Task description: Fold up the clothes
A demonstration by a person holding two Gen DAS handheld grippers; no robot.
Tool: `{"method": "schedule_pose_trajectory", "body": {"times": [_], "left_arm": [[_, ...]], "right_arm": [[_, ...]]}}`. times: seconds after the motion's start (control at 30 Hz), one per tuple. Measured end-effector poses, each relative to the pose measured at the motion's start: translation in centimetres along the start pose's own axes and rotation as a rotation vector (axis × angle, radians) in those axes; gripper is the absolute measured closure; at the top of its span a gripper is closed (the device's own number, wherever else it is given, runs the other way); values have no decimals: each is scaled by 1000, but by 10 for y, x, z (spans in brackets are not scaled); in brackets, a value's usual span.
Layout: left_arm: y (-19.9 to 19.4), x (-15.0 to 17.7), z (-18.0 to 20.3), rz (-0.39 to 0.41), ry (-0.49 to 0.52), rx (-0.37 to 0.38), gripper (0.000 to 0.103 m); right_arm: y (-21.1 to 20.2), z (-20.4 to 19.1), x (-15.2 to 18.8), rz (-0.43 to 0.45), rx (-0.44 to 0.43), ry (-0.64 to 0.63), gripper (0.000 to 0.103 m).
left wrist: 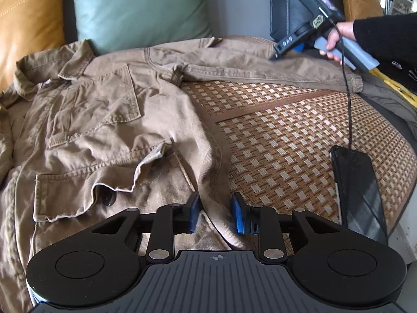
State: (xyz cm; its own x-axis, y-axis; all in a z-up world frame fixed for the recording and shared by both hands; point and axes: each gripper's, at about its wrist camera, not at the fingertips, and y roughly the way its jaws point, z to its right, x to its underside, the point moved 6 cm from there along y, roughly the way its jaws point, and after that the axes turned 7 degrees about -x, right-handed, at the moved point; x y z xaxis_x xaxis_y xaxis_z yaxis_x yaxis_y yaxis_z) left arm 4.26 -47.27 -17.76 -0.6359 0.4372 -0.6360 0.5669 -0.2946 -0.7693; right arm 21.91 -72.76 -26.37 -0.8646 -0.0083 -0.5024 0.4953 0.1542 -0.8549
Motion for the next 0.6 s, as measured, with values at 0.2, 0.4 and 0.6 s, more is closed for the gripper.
{"method": "schedule_pose_trajectory", "body": {"times": [0.2, 0.4, 0.6], "left_arm": [[-11, -8, -14, -8, -105, 19, 95], [-41, -14, -42, 21, -258, 47, 97], [-61, -8, -76, 38, -398, 79, 98]], "right_arm": [[-37, -12, -3, 122, -53, 185, 90], [-133, -93, -60, 289, -221, 223, 91], [-185, -240, -139, 337, -399, 128, 91]]}}
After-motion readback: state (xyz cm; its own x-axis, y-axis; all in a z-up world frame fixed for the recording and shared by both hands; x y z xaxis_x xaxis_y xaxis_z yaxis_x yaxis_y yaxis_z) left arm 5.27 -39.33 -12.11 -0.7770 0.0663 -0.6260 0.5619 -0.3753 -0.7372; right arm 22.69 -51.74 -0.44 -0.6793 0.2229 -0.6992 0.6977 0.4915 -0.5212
